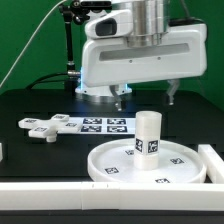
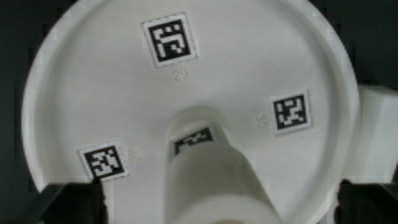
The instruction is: Assemble round table
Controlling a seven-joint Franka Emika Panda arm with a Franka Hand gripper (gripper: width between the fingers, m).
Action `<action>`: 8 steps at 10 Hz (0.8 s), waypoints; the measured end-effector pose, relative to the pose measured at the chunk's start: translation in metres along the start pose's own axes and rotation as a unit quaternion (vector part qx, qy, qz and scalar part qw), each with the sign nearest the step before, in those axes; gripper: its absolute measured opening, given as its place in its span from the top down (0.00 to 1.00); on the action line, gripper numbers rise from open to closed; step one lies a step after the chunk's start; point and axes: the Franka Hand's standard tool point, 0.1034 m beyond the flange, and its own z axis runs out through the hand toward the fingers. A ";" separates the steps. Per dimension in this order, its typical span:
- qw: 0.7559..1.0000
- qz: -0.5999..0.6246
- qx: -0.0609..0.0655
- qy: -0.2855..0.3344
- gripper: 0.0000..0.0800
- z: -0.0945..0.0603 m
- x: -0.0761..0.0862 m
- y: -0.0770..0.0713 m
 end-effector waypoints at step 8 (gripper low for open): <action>0.998 -0.061 -0.010 0.001 0.19 0.000 -0.048 0.076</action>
Offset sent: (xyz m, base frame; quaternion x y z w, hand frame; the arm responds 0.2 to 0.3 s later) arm -0.0619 -0.0577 -0.0285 -0.0137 0.0562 -0.0055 0.9983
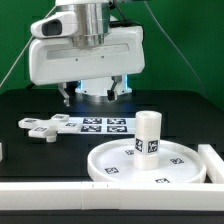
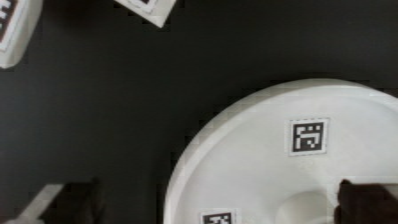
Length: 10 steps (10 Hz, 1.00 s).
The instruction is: Assemble round table
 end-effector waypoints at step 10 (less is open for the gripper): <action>0.998 -0.064 -0.024 -0.006 0.19 0.024 -0.068 0.062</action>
Offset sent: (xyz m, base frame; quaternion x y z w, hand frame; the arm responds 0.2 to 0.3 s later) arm -0.0603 -0.0562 -0.0235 0.0024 0.0340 0.0240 0.9991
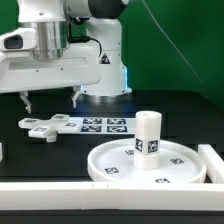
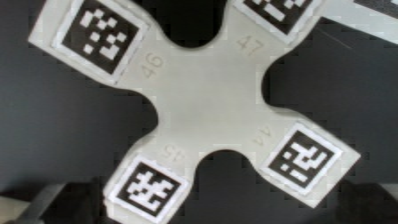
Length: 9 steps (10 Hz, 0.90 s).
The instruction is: Assemble round table
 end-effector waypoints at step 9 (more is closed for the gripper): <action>1.000 -0.015 -0.006 -0.013 0.19 0.023 -0.018 0.001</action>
Offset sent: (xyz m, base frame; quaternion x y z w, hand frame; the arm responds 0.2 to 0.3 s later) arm -0.0113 -0.0073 -0.0087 -0.0253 0.0009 -0.0105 0.9996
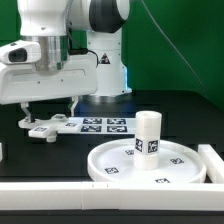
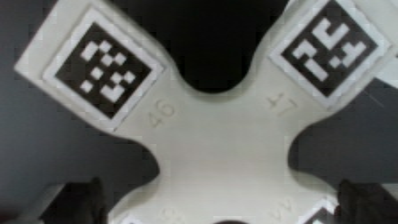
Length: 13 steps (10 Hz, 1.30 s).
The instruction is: Assemble round table
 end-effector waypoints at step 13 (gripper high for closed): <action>1.000 0.002 0.006 -0.015 0.19 0.014 -0.009 -0.003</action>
Offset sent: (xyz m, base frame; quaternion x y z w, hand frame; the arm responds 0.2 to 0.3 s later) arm -0.0055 0.0032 -0.0071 -0.0031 0.0134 -0.0034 0.9999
